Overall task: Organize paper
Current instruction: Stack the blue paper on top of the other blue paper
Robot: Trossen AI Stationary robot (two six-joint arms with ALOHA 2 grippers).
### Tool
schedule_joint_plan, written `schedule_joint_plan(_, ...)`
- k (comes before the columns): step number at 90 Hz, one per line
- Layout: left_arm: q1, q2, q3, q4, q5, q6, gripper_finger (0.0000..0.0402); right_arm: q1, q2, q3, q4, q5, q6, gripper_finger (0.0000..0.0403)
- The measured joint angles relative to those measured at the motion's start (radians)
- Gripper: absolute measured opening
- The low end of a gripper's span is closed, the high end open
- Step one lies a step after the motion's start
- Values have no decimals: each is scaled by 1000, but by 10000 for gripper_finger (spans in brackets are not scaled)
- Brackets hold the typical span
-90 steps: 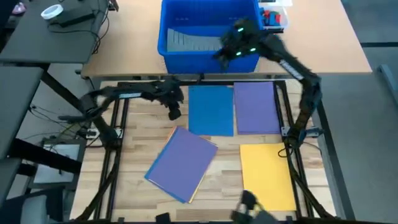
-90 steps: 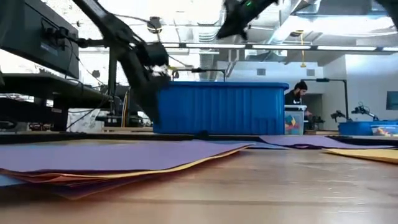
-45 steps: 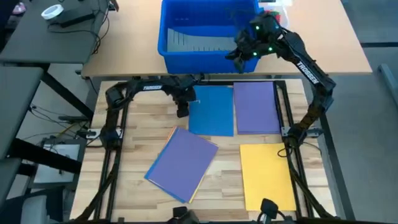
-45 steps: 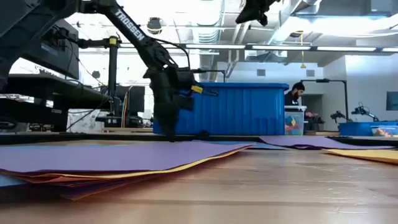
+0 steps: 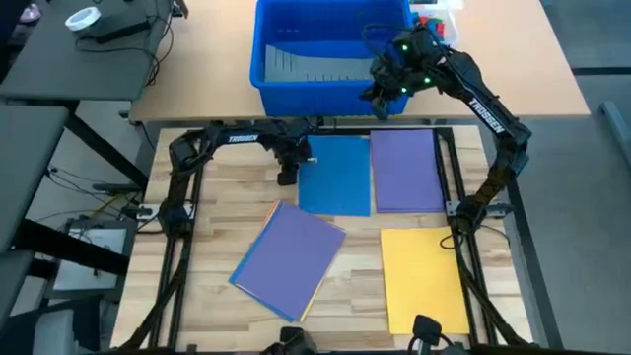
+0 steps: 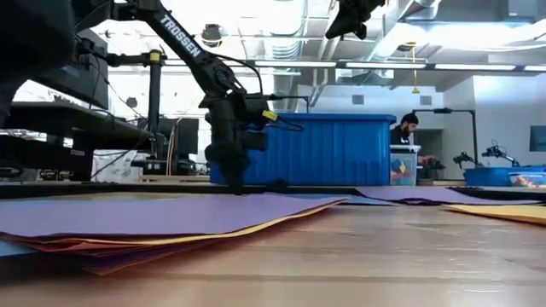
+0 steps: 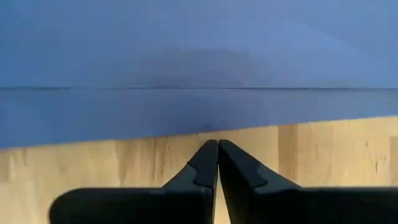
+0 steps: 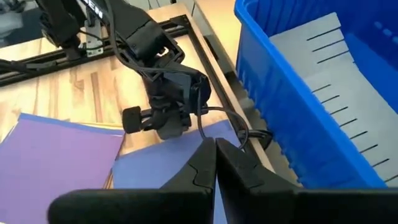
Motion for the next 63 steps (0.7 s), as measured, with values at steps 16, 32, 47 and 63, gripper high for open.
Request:
schedule_joint_plan(16,2,-8,-3,37,21,4,0,-13,0,0,0,0,-1,1)
schedule_joint_plan(32,-5,-8,0,136,52,18,0,-20,0,0,-1,0,1,1)
schedule_joint_plan(47,-10,-7,3,192,65,-33,0,-20,0,0,-1,0,3,1)
schedule_joint_plan(63,-11,-19,47,112,65,-35,0,-20,0,0,-1,0,4,1)
